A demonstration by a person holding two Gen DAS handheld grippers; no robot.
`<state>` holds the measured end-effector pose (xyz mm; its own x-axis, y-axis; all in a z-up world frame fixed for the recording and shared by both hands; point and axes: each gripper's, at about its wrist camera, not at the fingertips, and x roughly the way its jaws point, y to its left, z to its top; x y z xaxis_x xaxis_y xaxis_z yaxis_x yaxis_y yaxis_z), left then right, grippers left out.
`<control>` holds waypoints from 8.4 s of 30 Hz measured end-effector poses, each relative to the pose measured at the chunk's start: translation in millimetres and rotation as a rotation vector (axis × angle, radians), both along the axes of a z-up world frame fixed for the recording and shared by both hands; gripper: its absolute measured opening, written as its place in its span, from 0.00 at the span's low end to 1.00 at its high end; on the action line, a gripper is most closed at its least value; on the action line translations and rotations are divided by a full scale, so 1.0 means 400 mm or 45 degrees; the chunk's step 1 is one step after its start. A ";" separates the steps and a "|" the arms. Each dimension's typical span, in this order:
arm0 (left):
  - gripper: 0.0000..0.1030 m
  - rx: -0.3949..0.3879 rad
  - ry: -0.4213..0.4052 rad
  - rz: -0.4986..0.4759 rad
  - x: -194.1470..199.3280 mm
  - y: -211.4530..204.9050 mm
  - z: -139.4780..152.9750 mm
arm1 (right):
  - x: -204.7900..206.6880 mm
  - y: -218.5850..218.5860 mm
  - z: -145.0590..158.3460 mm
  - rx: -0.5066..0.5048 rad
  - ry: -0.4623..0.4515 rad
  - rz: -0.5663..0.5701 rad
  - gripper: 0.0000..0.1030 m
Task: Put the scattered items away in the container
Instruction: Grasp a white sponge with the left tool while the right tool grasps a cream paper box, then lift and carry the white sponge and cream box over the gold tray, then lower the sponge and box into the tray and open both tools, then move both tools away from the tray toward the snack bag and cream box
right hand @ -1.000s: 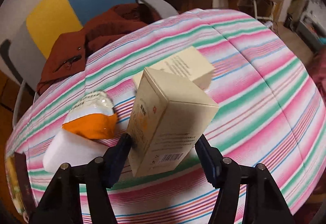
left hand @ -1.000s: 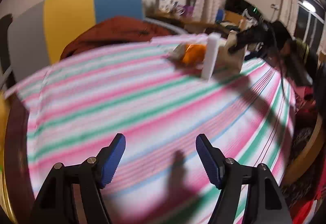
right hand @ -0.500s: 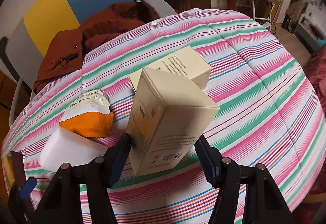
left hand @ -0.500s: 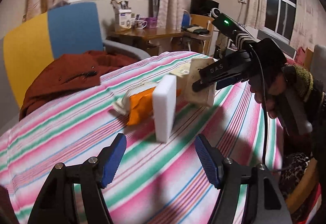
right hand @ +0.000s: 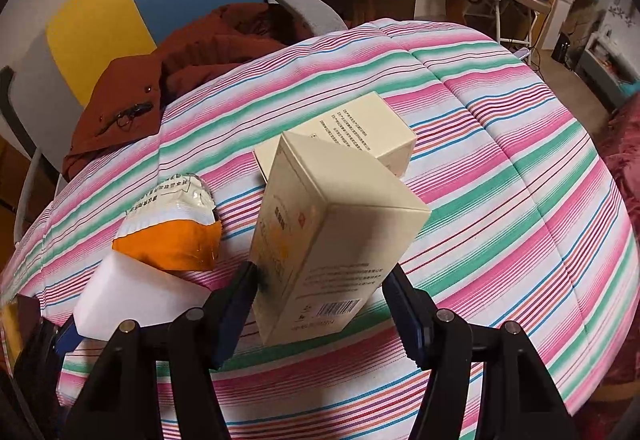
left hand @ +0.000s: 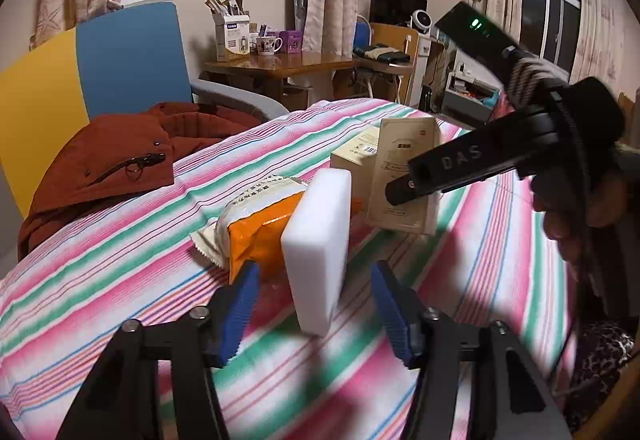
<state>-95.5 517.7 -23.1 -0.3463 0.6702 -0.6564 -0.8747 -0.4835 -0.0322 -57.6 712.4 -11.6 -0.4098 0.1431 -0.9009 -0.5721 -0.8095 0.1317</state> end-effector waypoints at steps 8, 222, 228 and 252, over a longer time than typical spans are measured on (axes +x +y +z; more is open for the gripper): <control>0.24 -0.020 -0.036 -0.011 -0.019 0.033 -0.030 | -0.005 -0.003 -0.002 0.011 -0.007 0.013 0.63; 0.38 0.115 0.136 0.720 0.199 -1.028 0.137 | 0.086 -0.886 0.036 -0.173 0.646 0.508 0.72; 0.38 0.089 0.114 0.525 0.237 -0.896 0.107 | 0.146 -0.742 0.002 -0.125 0.587 0.356 0.73; 0.38 -0.060 0.012 0.216 0.222 -0.597 -0.097 | 0.118 -0.108 0.007 -0.197 0.446 -0.409 0.90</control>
<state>-6.8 278.9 -62.1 -0.4580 0.5699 -0.6822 -0.7805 -0.6252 0.0017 -10.4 669.3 -8.8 -0.6490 0.1872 -0.7374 -0.6891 -0.5555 0.4654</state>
